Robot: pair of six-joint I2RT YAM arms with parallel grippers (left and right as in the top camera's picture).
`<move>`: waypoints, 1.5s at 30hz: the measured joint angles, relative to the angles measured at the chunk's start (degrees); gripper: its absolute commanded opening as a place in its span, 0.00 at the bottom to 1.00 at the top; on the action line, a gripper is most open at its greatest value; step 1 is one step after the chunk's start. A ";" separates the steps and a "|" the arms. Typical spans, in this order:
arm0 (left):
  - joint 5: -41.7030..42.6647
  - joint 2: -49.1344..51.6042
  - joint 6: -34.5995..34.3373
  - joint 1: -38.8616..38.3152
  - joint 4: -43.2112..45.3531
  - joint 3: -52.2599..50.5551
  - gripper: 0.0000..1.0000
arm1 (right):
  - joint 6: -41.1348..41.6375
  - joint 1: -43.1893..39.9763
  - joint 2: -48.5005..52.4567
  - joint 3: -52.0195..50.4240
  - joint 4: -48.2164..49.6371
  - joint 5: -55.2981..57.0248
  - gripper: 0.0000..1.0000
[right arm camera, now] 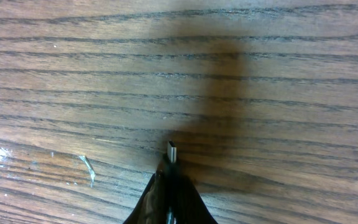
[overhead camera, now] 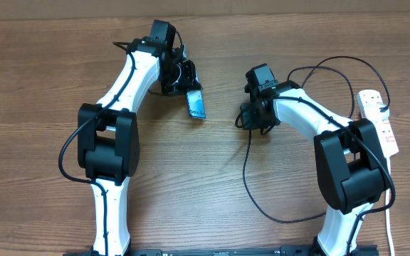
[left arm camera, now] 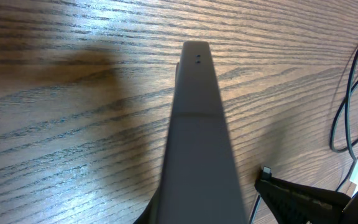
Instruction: Plug charger to phone and switch on socket
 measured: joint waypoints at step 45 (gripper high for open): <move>58.31 0.00 10.75 4.76 8.57 0.00 0.04 | -20.68 -11.39 -12.52 0.07 -15.65 -54.29 0.04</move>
